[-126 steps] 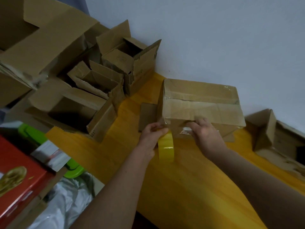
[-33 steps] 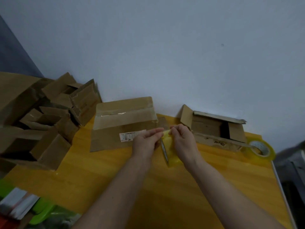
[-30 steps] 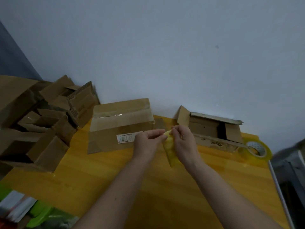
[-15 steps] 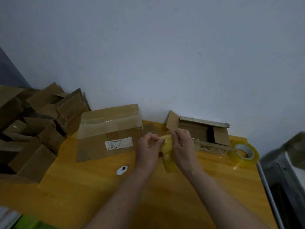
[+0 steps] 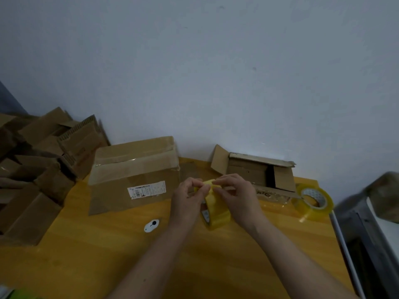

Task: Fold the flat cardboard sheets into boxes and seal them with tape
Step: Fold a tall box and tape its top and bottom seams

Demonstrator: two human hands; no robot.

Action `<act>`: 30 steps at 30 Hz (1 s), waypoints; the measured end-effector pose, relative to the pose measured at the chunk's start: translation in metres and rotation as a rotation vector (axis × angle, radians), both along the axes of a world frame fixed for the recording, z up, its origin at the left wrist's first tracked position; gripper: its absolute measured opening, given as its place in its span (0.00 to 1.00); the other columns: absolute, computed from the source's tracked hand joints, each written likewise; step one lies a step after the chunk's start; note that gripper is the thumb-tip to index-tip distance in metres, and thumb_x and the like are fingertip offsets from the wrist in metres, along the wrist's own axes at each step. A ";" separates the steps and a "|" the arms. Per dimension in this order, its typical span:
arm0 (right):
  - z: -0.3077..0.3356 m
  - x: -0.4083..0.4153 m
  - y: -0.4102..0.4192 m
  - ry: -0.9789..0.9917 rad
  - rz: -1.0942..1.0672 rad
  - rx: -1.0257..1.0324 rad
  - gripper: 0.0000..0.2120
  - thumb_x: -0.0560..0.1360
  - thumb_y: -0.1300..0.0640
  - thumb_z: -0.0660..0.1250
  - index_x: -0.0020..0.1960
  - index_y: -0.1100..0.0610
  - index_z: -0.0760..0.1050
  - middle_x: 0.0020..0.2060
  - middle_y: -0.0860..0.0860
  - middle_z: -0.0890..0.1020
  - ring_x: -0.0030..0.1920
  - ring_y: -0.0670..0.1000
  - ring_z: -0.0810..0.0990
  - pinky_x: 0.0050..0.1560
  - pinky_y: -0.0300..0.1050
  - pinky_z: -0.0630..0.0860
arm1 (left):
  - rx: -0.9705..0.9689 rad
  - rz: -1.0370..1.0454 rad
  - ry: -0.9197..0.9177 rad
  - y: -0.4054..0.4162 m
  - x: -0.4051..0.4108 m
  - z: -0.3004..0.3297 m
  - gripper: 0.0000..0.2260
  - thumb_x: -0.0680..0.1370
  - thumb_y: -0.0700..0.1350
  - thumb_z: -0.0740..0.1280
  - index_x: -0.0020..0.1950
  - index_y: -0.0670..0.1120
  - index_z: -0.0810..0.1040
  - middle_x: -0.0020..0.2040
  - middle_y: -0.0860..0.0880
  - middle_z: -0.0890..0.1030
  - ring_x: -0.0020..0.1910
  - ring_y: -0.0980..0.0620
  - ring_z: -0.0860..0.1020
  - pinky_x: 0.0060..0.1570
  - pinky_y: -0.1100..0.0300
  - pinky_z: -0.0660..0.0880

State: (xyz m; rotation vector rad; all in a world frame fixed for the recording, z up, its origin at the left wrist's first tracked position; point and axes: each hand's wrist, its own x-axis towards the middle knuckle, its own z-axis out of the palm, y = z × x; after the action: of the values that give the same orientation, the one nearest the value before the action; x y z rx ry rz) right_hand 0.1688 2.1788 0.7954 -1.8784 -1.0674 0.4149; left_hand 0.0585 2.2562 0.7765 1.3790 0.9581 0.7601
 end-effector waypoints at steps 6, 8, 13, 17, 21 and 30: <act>-0.004 0.006 -0.009 0.464 -0.075 -0.030 0.07 0.75 0.53 0.69 0.42 0.56 0.81 0.35 0.46 0.81 0.37 0.42 0.77 0.40 0.41 0.75 | 0.046 0.016 0.112 -0.012 0.013 0.000 0.10 0.77 0.52 0.68 0.45 0.46 0.81 0.50 0.48 0.80 0.50 0.51 0.79 0.51 0.48 0.78; -0.010 0.005 -0.009 0.534 -0.129 -0.012 0.09 0.76 0.53 0.68 0.41 0.58 0.80 0.32 0.46 0.79 0.35 0.43 0.75 0.39 0.40 0.72 | 0.076 0.052 0.156 -0.018 0.022 -0.004 0.09 0.77 0.52 0.67 0.43 0.47 0.79 0.49 0.48 0.80 0.47 0.53 0.77 0.45 0.57 0.76; -0.021 0.007 -0.015 0.569 -0.194 0.040 0.10 0.78 0.55 0.66 0.39 0.57 0.76 0.33 0.50 0.75 0.35 0.47 0.71 0.39 0.45 0.70 | -0.091 0.046 0.141 -0.030 0.039 -0.009 0.09 0.78 0.50 0.66 0.56 0.51 0.71 0.52 0.51 0.78 0.48 0.52 0.78 0.42 0.59 0.76; -0.024 0.013 -0.023 0.590 -0.256 0.065 0.10 0.78 0.56 0.64 0.39 0.55 0.74 0.33 0.49 0.73 0.35 0.47 0.69 0.38 0.44 0.68 | 0.003 -0.115 0.027 -0.035 0.035 -0.015 0.14 0.78 0.46 0.67 0.59 0.62 0.71 0.57 0.54 0.76 0.56 0.55 0.77 0.52 0.51 0.79; -0.025 0.013 -0.027 0.553 -0.237 0.027 0.09 0.79 0.56 0.63 0.43 0.60 0.75 0.36 0.54 0.74 0.37 0.50 0.70 0.39 0.47 0.69 | 0.211 -0.152 0.164 -0.039 0.037 -0.020 0.07 0.76 0.43 0.71 0.52 0.51 0.81 0.58 0.51 0.76 0.55 0.52 0.78 0.51 0.50 0.80; -0.038 0.024 -0.045 0.361 -0.103 0.084 0.32 0.78 0.64 0.63 0.67 0.32 0.59 0.61 0.44 0.70 0.55 0.45 0.77 0.46 0.26 0.72 | 0.089 -0.047 0.221 -0.036 0.048 -0.031 0.03 0.75 0.43 0.71 0.42 0.46 0.81 0.53 0.48 0.79 0.51 0.46 0.80 0.49 0.45 0.79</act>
State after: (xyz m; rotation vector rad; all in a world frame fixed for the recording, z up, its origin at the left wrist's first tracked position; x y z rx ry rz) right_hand 0.1926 2.1341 0.7570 -1.6943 -0.7322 0.6126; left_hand 0.1061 2.2203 0.7454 1.5821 1.0688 0.6300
